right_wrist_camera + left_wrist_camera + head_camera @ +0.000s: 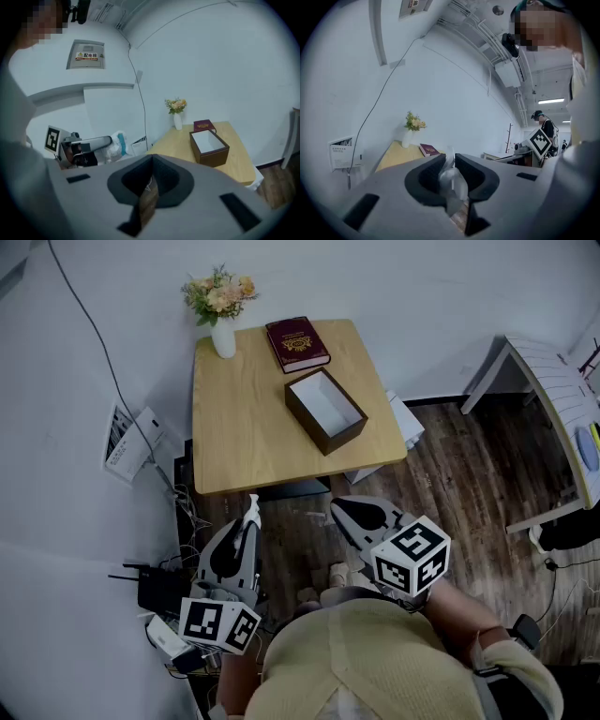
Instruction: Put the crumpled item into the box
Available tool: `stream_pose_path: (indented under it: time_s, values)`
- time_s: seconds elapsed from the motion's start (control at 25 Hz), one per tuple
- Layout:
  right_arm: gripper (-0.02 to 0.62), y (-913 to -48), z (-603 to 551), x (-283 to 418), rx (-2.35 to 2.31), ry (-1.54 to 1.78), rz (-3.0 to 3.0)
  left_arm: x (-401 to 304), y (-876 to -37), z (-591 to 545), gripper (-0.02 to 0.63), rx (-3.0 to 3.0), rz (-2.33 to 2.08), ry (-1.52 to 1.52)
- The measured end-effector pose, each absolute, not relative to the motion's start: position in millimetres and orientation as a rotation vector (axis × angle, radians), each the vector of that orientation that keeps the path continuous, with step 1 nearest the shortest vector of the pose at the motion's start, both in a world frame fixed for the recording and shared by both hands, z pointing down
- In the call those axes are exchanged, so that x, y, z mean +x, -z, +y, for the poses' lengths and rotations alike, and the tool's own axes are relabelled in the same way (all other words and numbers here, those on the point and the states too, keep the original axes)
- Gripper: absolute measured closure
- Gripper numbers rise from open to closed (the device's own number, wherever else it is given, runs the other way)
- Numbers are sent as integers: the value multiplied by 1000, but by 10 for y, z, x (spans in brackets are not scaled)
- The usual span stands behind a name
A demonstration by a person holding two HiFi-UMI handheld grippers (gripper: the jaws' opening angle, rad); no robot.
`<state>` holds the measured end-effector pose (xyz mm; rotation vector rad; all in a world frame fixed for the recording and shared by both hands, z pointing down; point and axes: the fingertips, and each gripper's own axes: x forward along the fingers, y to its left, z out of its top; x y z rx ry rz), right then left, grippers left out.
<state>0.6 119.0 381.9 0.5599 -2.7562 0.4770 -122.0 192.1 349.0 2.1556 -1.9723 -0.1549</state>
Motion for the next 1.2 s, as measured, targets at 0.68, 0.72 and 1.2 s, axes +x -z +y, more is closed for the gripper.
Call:
stream_pose_path:
  time_s: [0.68,0.72,1.2]
  values:
    - [566,-3908,821,-17,543,-619,-2754,-1136,-3616,1576,535,2138,-1939,115]
    - [566,-3921,790,-14,539,-626,-2752,-1117,-3630,1537,535,2140,-1934,108]
    - [566,-4057,407,143,491,-683,-2739,-801,-3715,1019,535,2141,-1875,55]
